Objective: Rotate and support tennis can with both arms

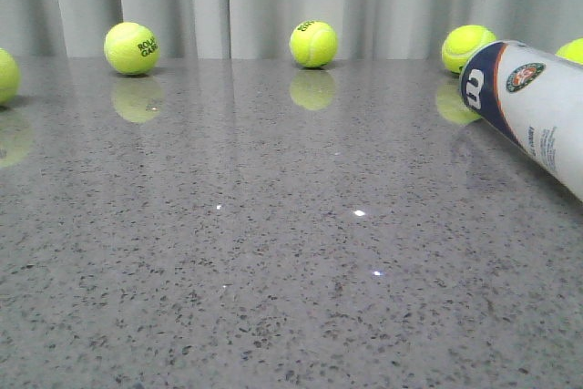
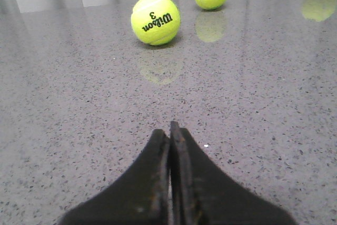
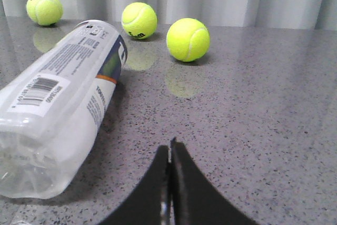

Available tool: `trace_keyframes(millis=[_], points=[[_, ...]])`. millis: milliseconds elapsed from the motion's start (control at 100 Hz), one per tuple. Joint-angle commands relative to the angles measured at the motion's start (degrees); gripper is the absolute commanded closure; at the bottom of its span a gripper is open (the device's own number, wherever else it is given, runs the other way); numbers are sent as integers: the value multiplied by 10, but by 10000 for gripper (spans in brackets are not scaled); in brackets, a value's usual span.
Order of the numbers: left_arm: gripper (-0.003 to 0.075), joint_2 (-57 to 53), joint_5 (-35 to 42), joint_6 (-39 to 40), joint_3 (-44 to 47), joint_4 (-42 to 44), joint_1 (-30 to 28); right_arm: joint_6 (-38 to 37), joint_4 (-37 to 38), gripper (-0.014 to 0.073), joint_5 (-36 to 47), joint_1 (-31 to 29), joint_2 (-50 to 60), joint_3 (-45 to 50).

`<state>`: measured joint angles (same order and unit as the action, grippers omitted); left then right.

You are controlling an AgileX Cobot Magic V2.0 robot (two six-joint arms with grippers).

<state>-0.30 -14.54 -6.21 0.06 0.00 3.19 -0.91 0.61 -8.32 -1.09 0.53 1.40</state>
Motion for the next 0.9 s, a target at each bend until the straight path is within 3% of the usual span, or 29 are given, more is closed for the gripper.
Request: trace_keyframes(millis=[0, 200, 400, 460, 890], points=[[739, -20, 46, 4, 26, 0, 3, 6, -1, 654, 45, 1, 11, 3], [739, -20, 46, 4, 26, 0, 3, 6, -1, 654, 24, 1, 10, -17], [739, -20, 46, 4, 26, 0, 3, 6, -1, 654, -203, 1, -22, -138], [739, -20, 46, 4, 26, 0, 3, 6, -1, 654, -210, 1, -42, -176], [739, -20, 46, 4, 26, 0, 3, 6, -20, 645, -353, 1, -321, -459]])
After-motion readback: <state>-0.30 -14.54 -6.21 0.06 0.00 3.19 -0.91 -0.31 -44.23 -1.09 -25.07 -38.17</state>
